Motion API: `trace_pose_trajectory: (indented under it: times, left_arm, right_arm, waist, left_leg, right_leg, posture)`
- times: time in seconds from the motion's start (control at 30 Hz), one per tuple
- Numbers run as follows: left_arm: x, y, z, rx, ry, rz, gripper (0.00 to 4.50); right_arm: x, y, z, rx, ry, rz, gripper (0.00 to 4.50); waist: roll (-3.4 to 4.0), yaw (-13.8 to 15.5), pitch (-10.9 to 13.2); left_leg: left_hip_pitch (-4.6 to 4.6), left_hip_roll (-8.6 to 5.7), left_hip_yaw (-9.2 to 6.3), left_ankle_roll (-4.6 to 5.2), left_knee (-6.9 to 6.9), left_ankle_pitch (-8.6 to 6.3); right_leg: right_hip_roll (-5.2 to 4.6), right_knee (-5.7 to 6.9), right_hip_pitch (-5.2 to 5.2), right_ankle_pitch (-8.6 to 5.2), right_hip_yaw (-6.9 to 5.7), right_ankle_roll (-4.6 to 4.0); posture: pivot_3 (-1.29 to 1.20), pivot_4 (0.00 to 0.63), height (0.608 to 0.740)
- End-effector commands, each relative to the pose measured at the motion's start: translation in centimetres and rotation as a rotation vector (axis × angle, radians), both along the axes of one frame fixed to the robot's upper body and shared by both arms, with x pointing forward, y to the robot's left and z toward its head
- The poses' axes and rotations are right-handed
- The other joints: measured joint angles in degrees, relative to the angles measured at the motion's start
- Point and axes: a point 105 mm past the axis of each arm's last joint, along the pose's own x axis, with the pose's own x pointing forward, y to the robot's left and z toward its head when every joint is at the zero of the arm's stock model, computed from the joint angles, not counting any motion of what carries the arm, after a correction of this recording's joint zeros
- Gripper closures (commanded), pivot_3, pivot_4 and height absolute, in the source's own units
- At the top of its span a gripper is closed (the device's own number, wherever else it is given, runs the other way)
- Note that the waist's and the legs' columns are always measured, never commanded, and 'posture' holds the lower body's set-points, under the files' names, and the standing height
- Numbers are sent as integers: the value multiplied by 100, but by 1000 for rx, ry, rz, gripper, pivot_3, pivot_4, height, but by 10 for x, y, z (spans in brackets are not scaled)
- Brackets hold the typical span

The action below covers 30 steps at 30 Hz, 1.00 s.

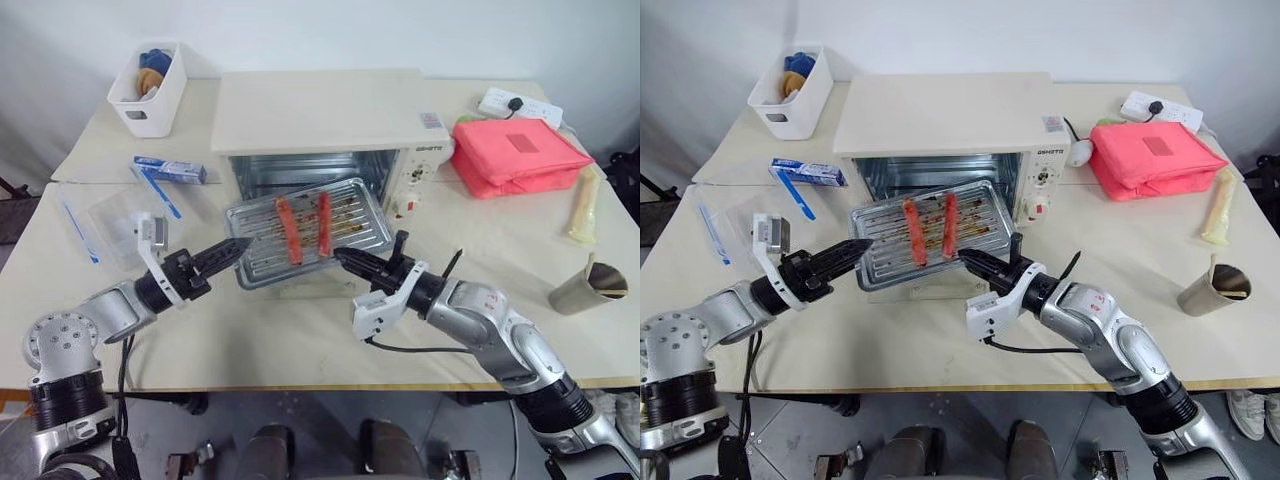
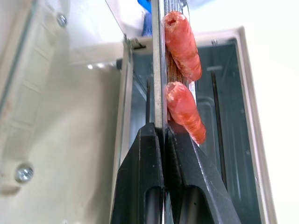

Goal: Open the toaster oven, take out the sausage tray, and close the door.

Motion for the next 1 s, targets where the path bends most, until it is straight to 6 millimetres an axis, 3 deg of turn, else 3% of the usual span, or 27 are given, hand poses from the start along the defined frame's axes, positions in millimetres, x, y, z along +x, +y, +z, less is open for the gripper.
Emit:
trace_pose_trajectory:
  times: [0.03, 0.23, 0.27, 0.33, 0.5, 0.6, 0.67, 0.73, 0.87, 1.0]
  left_arm:
    - [-6, -6, 10, -12, -23, -23, 2379]
    - [-9, -14, 14, -89, 14, -41, 4275]
    - [-9, -14, 15, -107, 19, -36, 4488]
    - [-11, -13, 16, -140, 41, -28, 4488]
    - [-20, -4, 11, -185, 114, 6, 4500]
    - [-25, 11, 8, -246, 155, 60, 4500]
    - [-32, 17, 7, -272, 142, 68, 4500]
    - [-49, 25, -1, -298, 142, 77, 4500]
    - [-73, 39, -19, -332, 180, 155, 4500]
    - [-94, 56, -28, -431, 156, 316, 4500]
  right_arm:
    - [-7, 7, 11, 29, -13, 71, 4500]
    - [-10, 7, 7, 15, 45, 124, 4500]
    - [-10, 6, 5, 28, 87, 126, 4500]
    - [-12, 4, 5, 70, 163, 138, 4500]
    - [-17, -4, 7, 107, 274, 186, 2986]
    - [-35, -13, 5, 130, 421, 297, 2029]
    - [-43, -27, 0, 102, 506, 329, 1423]
    - [-31, -52, 4, 156, 568, 247, 764]
    - [-18, -84, -5, 181, 696, 125, 764]
    - [0, -113, -18, 223, 766, 14, 1758]
  waist:
    - [0, -2, 0]
    - [0, 0, 0]
    - [-1, 1, 0]
    - [-1, 2, 0]
    - [-3, 4, 0]
    - [-4, 7, 0]
    - [-4, 10, 1]
    - [-4, 12, 0]
    - [-4, 10, 1]
    - [-6, 16, 1]
  left_leg:
    - [1, 0, 0, 0, -1, 0]
    - [2, 0, 0, -1, 0, -1]
    - [2, 0, 0, -1, 0, -1]
    - [3, 1, -3, -1, 0, -1]
    - [6, 1, -10, -1, 1, -1]
    - [12, 3, -17, -1, -4, -1]
    - [12, 2, -14, 2, -4, -3]
    - [12, 2, -10, 3, -3, -4]
    - [15, 4, 0, 13, -2, -13]
    - [14, 5, 3, 19, 2, -19]
  right_leg:
    - [0, 1, 0, 0, 0, 0]
    - [0, 0, 0, 0, 3, 0]
    - [0, -1, 0, 0, 3, 0]
    - [-1, -1, 1, 0, 5, 0]
    - [-1, -2, 2, 0, 10, 0]
    - [-1, -8, 4, 0, 18, 0]
    - [-1, -13, 6, 0, 18, 0]
    - [0, -19, 10, 0, 17, 0]
    - [-1, -33, 11, 0, 28, 0]
    - [-3, -52, 17, 0, 27, -1]
  posture:
    - [0, 150, 740]
    - [0, 150, 740]
    - [0, 150, 740]
    - [0, 150, 740]
    - [0, 150, 740]
    - [0, 150, 740]
    - [0, 150, 740]
    - [0, 150, 740]
    - [0, 150, 740]
    - [0, 150, 740]
